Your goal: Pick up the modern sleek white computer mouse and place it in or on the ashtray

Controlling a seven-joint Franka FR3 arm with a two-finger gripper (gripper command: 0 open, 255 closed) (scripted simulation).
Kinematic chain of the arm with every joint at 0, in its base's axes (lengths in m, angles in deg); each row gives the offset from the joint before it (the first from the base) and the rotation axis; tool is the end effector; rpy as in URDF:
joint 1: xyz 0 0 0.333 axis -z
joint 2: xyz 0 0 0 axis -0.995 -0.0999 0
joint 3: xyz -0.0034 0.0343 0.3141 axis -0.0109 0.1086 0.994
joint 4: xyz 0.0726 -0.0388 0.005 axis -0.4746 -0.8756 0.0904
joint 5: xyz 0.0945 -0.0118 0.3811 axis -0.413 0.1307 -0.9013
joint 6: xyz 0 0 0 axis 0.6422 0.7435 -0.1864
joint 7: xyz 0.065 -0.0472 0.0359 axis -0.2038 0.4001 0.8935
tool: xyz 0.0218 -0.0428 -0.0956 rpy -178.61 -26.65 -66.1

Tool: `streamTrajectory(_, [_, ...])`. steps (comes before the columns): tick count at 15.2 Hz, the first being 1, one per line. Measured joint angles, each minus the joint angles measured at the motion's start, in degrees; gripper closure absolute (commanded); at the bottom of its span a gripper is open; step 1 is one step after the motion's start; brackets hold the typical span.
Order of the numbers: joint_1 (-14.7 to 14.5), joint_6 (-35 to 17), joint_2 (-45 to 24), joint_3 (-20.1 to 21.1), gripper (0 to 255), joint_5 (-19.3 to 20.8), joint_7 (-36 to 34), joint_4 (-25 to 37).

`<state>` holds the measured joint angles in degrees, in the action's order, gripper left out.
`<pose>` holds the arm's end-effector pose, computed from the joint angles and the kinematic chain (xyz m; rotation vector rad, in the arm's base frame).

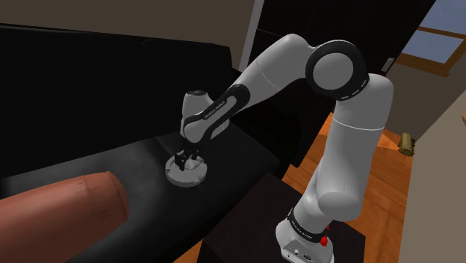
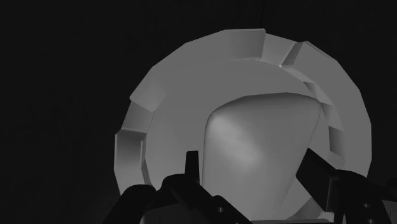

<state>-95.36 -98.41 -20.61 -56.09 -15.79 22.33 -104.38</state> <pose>0.5112 0.0986 0.2309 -3.1201 -0.1099 0.0312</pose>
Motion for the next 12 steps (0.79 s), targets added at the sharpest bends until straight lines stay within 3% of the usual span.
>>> streamTrajectory(5, [-0.07,-0.19,-0.29,0.03,255,0.00,-0.10,0.12])
streamTrajectory(6, [-0.07,-0.19,-0.29,0.03,0,0.00,-0.10,0.13])
streamTrajectory(12, [-0.07,-0.19,-0.29,0.03,0,0.00,-0.10,0.13])
